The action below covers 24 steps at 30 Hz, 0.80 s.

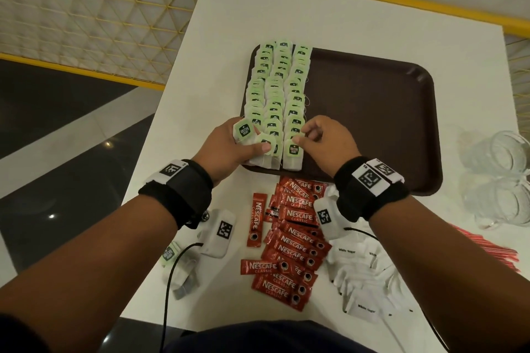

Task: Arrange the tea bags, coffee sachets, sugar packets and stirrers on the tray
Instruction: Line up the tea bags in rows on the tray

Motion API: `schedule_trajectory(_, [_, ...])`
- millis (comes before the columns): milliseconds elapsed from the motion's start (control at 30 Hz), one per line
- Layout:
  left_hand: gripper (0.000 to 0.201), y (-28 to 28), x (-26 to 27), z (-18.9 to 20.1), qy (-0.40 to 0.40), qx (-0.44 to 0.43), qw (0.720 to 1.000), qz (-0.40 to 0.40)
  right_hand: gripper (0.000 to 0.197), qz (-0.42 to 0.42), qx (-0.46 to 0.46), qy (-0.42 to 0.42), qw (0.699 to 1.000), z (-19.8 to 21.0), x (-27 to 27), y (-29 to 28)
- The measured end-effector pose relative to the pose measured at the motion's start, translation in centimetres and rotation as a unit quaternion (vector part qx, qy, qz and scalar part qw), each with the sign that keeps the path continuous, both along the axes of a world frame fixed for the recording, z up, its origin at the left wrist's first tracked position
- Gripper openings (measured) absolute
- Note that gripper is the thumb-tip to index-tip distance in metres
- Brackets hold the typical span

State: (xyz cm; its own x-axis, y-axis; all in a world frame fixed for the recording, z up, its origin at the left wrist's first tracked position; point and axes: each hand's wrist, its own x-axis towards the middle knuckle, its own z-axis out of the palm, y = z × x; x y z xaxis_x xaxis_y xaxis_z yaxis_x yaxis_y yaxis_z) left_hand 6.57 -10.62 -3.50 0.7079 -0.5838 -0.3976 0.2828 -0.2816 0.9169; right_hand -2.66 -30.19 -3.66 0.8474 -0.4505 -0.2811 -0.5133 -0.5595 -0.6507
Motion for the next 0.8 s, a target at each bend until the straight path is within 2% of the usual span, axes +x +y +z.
schedule_trajectory(67, [0.039,-0.2,-0.3,0.0,0.004,-0.020,1.000,-0.004,0.024,0.015,0.085,-0.007,0.996,1.5,-0.3,0.8])
schedule_trajectory(167, [0.049,-0.7,-0.6,0.0,-0.004,-0.031,0.999,-0.027,0.023,0.041,0.235,0.021,0.971,2.6,-0.7,2.1])
schedule_trajectory(267, [0.042,-1.3,-1.1,0.3,0.003,-0.040,0.997,-0.065,0.014,0.007,0.278,0.000,0.961,1.9,-1.2,2.5])
schedule_trajectory(367, [0.033,-1.6,-1.4,0.4,0.053,-0.058,0.994,-0.079,0.020,-0.029,0.273,-0.001,0.962,1.2,-1.6,2.0])
schedule_trajectory(467, [0.033,-1.2,-1.2,0.3,0.100,-0.053,0.992,-0.047,0.019,-0.035,0.235,0.011,0.971,0.7,-2.2,0.9])
schedule_trajectory(600, [0.032,-0.3,-0.7,-0.4,0.069,-0.014,0.997,-0.025,0.016,-0.006,0.130,0.050,0.990,-0.4,-2.6,0.2])
schedule_trajectory(800, [0.032,0.5,-0.6,-0.7,0.049,0.008,0.999,-0.013,0.015,0.012,0.072,0.051,0.996,-1.3,-1.8,0.8])
